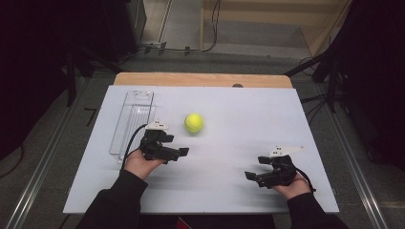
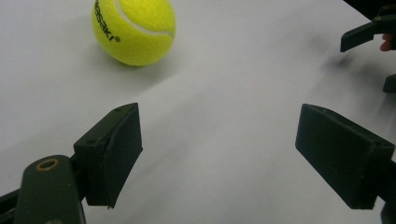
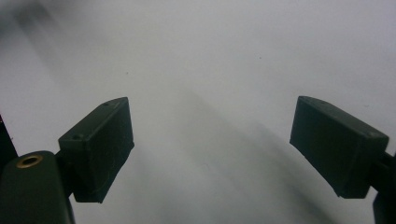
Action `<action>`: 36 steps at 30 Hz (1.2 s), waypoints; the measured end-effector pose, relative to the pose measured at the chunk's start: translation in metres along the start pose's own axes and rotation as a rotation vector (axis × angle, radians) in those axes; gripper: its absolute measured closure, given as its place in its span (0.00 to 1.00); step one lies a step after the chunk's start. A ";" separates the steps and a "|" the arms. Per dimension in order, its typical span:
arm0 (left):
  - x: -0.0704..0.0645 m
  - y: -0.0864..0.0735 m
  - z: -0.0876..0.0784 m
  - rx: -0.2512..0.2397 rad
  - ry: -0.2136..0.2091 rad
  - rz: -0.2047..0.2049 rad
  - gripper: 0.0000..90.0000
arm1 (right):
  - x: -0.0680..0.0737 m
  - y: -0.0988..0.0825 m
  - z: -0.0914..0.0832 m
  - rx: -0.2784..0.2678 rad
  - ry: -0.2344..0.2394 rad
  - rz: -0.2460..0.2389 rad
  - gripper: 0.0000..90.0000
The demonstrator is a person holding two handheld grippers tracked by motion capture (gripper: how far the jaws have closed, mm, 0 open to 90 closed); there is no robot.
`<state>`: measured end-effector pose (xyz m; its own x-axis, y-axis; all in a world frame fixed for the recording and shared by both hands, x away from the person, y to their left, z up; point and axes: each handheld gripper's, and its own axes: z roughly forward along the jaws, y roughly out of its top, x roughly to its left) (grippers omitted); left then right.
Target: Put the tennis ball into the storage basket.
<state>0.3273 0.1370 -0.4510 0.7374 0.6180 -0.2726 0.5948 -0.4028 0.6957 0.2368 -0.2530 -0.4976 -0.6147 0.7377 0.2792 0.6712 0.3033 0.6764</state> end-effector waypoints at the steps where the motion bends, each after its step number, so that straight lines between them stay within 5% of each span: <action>1: 0.001 0.001 0.000 0.003 -0.001 -0.004 0.17 | 0.000 0.000 0.000 0.003 0.000 0.000 0.13; 13: 0.007 0.012 0.011 0.019 -0.007 -0.006 0.17 | 0.000 0.000 0.000 0.003 0.002 0.004 0.13; 17: 0.008 0.013 0.015 -0.002 -0.044 -0.012 0.01 | 0.000 0.000 0.000 0.002 0.005 0.004 0.13; 20: 0.009 0.013 0.017 -0.029 -0.038 -0.015 0.00 | 0.000 0.000 0.000 0.002 0.005 0.003 0.13; 25: 0.012 0.018 0.019 0.005 -0.002 0.010 0.00 | 0.000 0.000 0.000 0.001 0.006 0.003 0.13; 36: 0.011 0.030 0.026 0.028 0.006 0.050 0.00 | 0.000 0.000 0.001 0.002 0.008 -0.001 0.13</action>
<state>0.3614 0.1141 -0.4501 0.7644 0.6006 -0.2343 0.5662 -0.4516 0.6895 0.2370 -0.2521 -0.4983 -0.6184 0.7328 0.2839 0.6716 0.3053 0.6751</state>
